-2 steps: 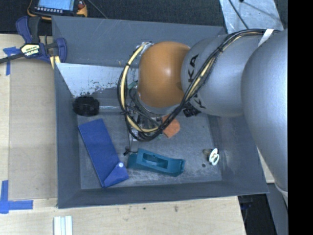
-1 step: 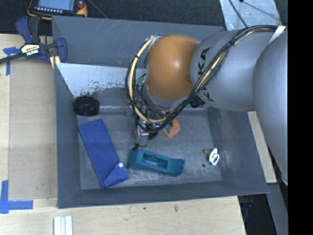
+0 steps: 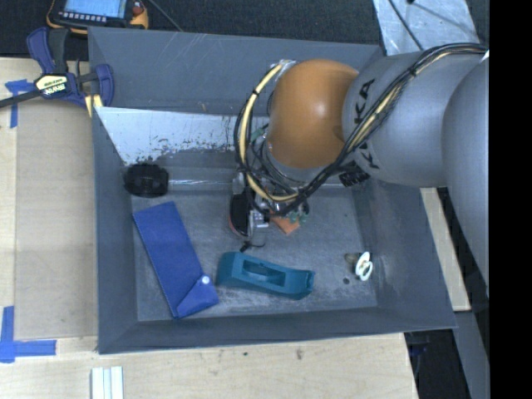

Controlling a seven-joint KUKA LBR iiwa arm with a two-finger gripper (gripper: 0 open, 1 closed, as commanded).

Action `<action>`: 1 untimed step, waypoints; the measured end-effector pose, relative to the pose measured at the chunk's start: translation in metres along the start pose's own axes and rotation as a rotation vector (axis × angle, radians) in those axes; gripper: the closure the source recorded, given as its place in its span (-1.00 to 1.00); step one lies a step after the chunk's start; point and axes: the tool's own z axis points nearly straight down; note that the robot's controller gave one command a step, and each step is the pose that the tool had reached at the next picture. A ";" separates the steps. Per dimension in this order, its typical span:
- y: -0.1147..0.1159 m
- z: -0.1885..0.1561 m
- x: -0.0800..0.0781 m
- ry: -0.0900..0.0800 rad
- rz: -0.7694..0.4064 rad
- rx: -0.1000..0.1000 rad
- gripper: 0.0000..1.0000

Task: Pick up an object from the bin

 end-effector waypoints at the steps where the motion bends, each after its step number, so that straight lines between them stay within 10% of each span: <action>1: -0.021 -0.010 0.000 -0.002 0.055 0.000 -1.00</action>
Offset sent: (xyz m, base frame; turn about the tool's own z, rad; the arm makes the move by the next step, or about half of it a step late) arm 0.0293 -0.0321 0.0166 0.1055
